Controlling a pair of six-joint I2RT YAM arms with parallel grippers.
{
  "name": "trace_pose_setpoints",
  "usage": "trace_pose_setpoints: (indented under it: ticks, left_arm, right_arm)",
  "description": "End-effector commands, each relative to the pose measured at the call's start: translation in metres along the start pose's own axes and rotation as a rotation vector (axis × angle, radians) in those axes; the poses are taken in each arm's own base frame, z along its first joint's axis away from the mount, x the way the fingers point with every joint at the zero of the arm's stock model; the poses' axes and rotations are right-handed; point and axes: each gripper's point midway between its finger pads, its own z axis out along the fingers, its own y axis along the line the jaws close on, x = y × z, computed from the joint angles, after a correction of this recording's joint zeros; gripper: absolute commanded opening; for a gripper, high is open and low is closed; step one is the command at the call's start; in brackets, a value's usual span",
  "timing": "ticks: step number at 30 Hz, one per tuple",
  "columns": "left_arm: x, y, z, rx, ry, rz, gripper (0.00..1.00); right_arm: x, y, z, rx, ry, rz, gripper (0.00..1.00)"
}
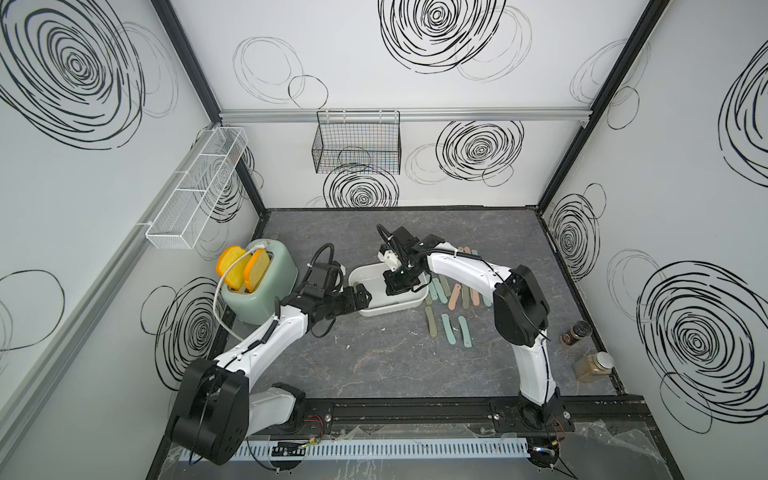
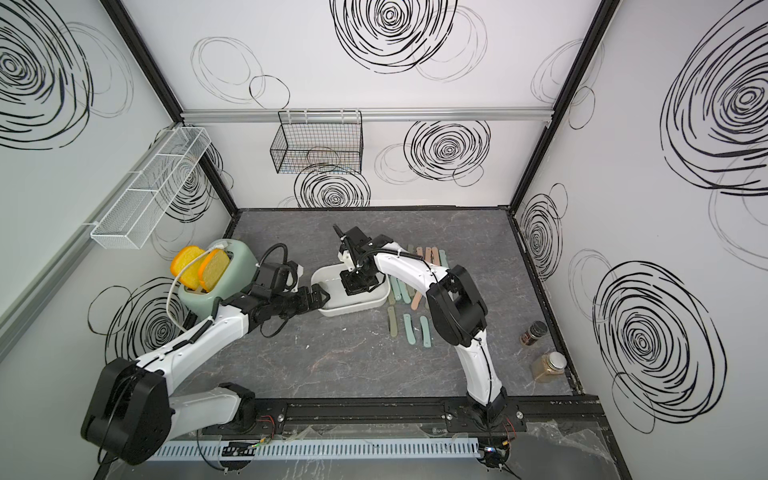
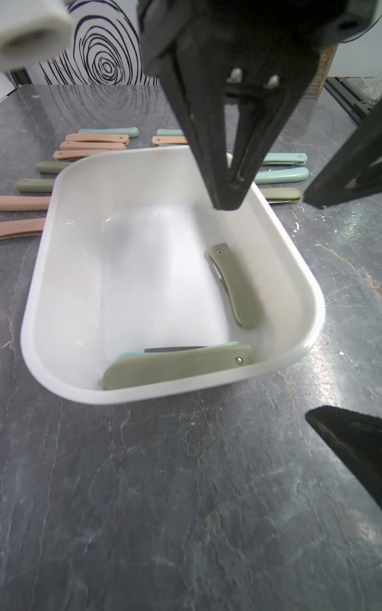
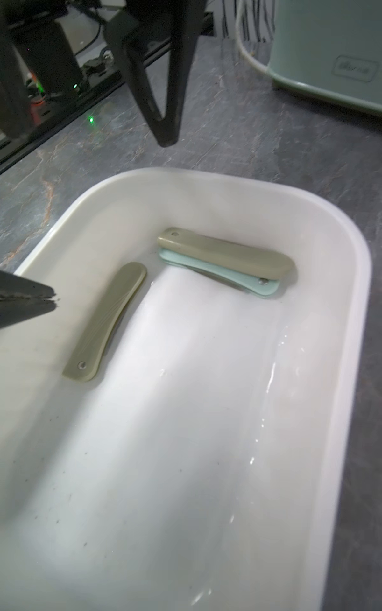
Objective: Take the fruit knife out of the storage box
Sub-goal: Adjust the storage box at the center of the board, then pick up the fruit knife from the storage box.
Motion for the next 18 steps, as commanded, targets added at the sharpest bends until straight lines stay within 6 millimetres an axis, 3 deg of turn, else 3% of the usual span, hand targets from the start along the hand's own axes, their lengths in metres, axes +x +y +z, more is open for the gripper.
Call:
trace_pose_setpoints:
  ticks: [1,3,6,12,18]
  left_arm:
    - [0.005,0.007,-0.015,-0.03,-0.021,-0.015,0.98]
    - [0.005,0.005,-0.028,-0.034,-0.042,-0.024,0.98]
    - [0.002,0.004,-0.049,-0.052,-0.071,-0.028,0.98]
    - [-0.001,0.001,-0.087,-0.05,-0.106,-0.064,0.98]
    - [0.006,0.004,-0.106,-0.047,-0.109,-0.081,0.98]
  right_arm:
    - [-0.01,0.001,0.002,-0.017,0.0,0.02,0.3]
    - [-0.017,0.004,0.004,-0.025,-0.007,0.018,0.42]
    - [-0.025,0.008,0.011,-0.022,-0.003,0.008,0.47]
    - [-0.034,0.012,0.028,0.032,-0.009,-0.01,0.46]
    - [-0.035,0.029,0.046,0.004,-0.008,-0.041,0.46]
